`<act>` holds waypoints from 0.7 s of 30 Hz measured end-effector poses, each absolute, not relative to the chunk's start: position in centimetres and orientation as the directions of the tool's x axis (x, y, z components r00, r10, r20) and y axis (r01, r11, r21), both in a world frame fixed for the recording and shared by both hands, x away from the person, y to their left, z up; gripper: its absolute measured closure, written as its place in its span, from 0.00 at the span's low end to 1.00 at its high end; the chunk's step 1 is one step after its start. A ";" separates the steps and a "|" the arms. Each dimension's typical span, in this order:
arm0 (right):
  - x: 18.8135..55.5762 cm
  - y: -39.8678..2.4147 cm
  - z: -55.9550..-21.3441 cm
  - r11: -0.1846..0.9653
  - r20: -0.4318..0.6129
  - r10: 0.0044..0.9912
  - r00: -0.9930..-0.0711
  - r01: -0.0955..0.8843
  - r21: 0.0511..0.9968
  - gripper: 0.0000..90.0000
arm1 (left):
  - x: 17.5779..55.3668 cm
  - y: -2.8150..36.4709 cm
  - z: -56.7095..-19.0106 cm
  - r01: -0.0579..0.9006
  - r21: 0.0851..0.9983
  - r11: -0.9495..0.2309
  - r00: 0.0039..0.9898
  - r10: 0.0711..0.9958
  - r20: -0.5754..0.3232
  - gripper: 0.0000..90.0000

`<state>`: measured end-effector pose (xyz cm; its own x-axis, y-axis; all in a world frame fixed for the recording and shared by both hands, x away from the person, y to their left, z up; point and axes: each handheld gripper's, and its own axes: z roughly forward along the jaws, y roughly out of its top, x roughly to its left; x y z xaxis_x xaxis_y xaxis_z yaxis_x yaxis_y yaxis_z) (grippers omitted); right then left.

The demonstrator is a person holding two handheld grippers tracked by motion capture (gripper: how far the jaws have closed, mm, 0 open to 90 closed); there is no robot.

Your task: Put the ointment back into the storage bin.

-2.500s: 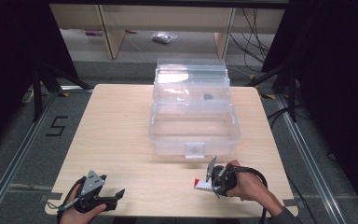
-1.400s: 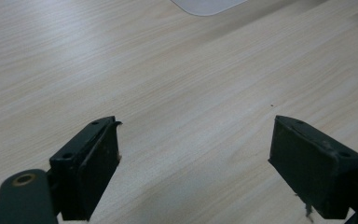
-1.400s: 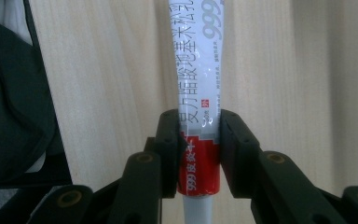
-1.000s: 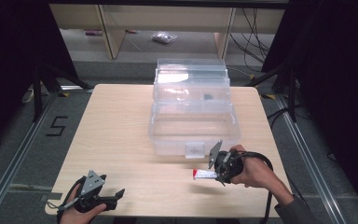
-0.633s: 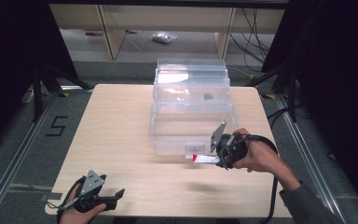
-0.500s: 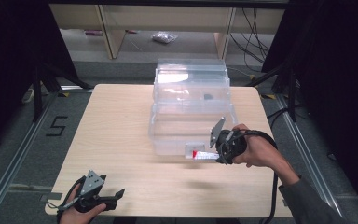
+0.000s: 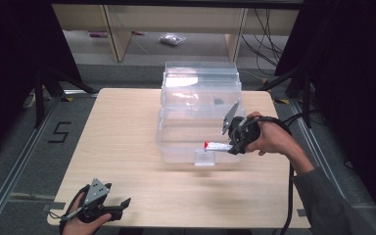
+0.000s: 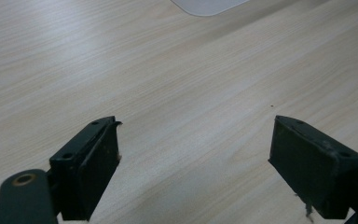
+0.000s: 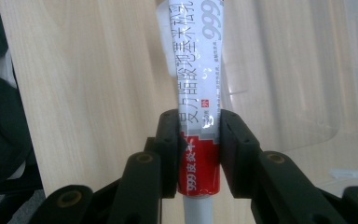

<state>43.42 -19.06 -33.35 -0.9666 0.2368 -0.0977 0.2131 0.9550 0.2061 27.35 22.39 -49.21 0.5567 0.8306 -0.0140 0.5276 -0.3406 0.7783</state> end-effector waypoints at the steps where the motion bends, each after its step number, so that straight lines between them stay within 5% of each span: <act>1: 44.0 -19.2 -33.2 0.958 -0.106 0.229 -0.968 0.204 0.203 0.79 | 27.3 22.4 -49.1 0.530 0.772 -0.352 0.559 0.829 -0.005 0.17; 21: 48.9 -20.2 -35.0 0.949 -0.079 0.294 -0.953 0.281 0.145 0.79 | 27.3 22.4 -49.2 0.528 0.779 -0.339 0.559 0.829 -0.018 0.17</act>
<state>48.91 -20.16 -34.99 -0.9525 0.2939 -0.0794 0.2806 0.9488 0.1451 27.33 22.37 -49.24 0.5586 0.8292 -0.0179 0.5281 -0.3389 0.7786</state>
